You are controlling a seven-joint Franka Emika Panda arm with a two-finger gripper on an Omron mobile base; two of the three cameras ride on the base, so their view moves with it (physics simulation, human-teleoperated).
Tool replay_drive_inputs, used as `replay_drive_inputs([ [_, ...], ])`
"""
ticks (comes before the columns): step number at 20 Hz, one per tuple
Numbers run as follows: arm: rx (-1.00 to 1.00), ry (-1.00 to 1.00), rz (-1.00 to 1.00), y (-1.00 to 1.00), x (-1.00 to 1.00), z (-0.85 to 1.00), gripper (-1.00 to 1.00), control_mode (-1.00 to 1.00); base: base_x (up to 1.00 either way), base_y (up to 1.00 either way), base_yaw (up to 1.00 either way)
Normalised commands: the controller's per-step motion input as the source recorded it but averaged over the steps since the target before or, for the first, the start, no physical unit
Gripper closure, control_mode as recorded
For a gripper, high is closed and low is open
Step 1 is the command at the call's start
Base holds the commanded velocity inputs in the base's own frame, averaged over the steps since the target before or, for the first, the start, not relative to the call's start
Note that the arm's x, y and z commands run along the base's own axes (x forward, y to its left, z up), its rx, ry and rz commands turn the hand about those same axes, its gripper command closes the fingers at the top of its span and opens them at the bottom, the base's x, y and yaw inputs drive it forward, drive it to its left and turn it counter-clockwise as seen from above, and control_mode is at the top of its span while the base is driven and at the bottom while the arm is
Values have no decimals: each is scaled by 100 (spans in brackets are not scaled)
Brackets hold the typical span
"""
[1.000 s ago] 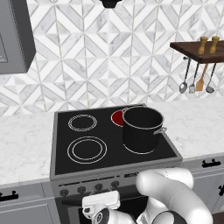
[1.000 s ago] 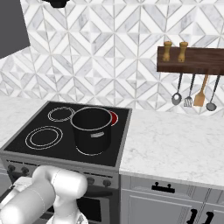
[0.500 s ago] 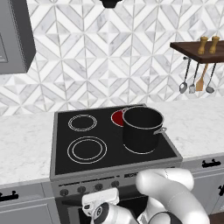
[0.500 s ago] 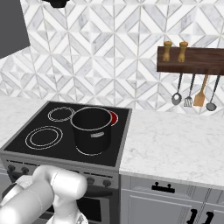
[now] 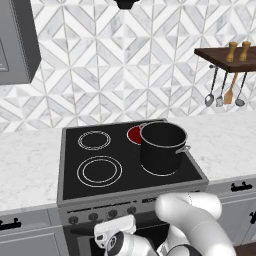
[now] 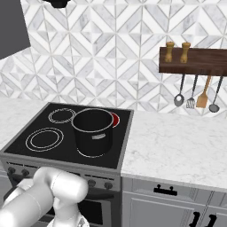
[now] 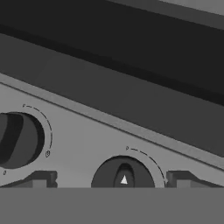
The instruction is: Turn off the rear right burner of the stove.
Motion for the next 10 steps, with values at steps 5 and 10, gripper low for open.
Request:
replay_drive_inputs([
  [5, -1, 0, 1, 2, 0, -4, -100, -100, 0, 0, 0],
  [10, -3, 0, 2, 19, 0, -6, -100, -100, 0, 0, 0],
])
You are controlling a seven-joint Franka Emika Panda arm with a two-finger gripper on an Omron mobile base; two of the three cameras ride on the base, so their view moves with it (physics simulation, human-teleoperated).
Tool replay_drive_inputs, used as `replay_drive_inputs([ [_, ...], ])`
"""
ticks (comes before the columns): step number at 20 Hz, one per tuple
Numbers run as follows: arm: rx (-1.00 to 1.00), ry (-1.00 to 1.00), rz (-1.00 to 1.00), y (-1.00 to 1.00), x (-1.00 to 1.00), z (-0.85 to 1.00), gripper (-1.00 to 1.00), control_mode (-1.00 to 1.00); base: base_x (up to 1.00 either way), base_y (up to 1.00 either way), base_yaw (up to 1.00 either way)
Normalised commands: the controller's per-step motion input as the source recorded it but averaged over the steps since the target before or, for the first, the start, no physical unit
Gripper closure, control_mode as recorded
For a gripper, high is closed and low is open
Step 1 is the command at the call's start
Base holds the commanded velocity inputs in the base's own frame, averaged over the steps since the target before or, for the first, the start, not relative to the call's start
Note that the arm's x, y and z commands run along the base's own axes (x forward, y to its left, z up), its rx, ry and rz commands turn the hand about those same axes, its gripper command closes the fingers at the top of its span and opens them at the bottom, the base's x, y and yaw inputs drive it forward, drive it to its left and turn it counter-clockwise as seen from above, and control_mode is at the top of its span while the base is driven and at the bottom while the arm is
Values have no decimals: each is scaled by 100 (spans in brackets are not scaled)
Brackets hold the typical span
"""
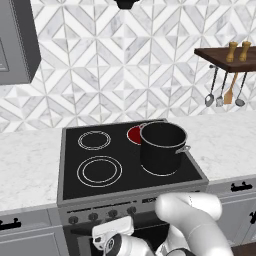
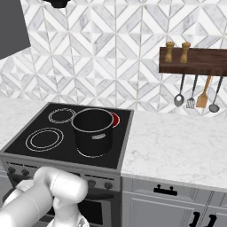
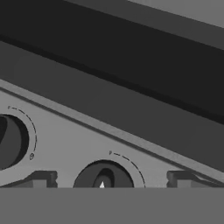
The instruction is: Turn off the rear right burner of the stove.
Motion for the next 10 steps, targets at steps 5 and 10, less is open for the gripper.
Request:
replay_drive_inputs([
  [5, 0, 0, 0, 8, 0, 0, -100, -100, 0, 0, 0],
  [10, 0, 0, 0, 0, 0, 0, 100, -100, 0, 0, 0],
])
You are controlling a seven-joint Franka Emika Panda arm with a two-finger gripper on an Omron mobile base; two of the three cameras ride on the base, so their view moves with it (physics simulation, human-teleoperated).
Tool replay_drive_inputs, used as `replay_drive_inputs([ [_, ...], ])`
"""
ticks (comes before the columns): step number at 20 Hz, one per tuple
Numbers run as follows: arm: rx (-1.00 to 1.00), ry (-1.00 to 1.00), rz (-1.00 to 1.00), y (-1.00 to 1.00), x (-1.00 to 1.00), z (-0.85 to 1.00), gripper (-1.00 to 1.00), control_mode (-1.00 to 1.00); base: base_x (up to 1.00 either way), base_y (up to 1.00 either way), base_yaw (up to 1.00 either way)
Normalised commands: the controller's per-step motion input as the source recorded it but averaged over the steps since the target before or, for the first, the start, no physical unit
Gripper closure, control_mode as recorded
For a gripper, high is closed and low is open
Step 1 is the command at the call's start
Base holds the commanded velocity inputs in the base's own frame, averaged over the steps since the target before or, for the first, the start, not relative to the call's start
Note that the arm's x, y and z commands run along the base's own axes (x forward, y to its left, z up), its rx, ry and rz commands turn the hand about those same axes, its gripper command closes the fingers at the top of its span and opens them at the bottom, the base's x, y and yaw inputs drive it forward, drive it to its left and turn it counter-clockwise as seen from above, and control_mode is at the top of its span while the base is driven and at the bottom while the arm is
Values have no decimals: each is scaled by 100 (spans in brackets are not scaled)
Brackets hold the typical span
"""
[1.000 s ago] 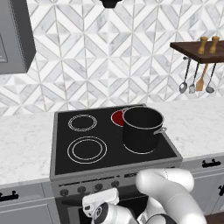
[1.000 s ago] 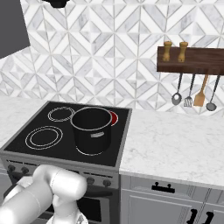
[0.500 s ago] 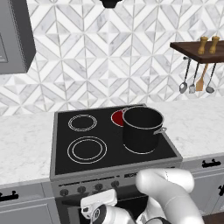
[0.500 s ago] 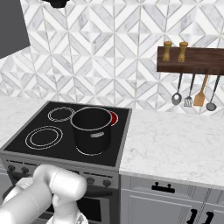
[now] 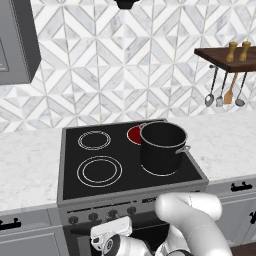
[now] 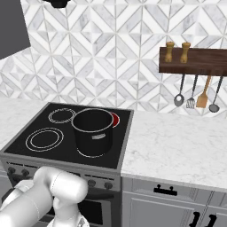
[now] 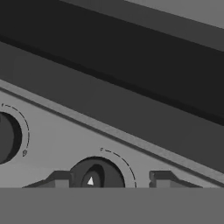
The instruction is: Turn off the rear right burner of the stove.
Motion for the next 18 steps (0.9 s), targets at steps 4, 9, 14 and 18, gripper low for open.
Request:
replay_drive_inputs([
  [4, 0, 0, 0, 0, 0, 0, 100, -100, 0, 0, 0],
  [9, 18, 6, 0, 0, 5, 0, 100, -100, 0, 0, 0],
  [14, 39, 15, -7, 0, 12, 0, 100, -100, 0, 0, 0],
  [18, 45, 14, -13, 0, 11, 0, 100, -100, 0, 0, 0],
])
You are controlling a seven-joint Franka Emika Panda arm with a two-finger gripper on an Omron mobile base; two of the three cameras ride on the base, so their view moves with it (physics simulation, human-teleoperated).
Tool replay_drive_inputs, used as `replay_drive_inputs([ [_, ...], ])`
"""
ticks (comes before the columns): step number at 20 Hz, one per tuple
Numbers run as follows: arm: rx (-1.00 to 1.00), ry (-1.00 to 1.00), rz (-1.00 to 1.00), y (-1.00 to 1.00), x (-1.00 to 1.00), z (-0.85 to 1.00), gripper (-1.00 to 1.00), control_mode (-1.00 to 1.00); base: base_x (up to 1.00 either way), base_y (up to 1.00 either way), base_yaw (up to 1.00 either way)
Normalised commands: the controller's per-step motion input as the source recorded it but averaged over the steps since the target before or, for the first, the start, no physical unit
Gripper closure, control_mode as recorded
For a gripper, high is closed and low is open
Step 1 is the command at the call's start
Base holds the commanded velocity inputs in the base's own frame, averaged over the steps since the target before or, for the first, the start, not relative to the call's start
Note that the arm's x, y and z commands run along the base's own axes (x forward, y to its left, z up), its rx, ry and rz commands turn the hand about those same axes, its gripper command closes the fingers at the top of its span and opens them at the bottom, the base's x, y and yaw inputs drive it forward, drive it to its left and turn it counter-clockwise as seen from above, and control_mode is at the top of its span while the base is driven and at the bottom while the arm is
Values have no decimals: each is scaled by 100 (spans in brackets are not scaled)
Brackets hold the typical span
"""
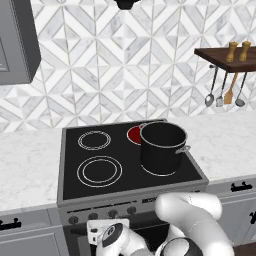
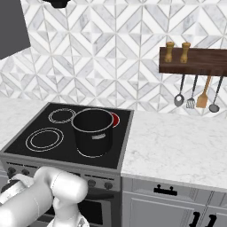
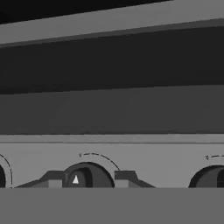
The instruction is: Turn off the rear right burner of the stove.
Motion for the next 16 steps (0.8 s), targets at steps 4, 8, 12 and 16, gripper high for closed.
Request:
replay_drive_inputs([
  [4, 45, 11, -15, 0, 13, 0, 100, -100, 0, 0, 0],
  [8, 51, 8, -17, 0, 21, 0, 100, -100, 0, 0, 0],
  [12, 50, 4, -19, 0, 26, 0, 100, -100, 0, 0, 0],
  [16, 48, 3, -20, 0, 23, 0, 100, -100, 0, 0, 0],
])
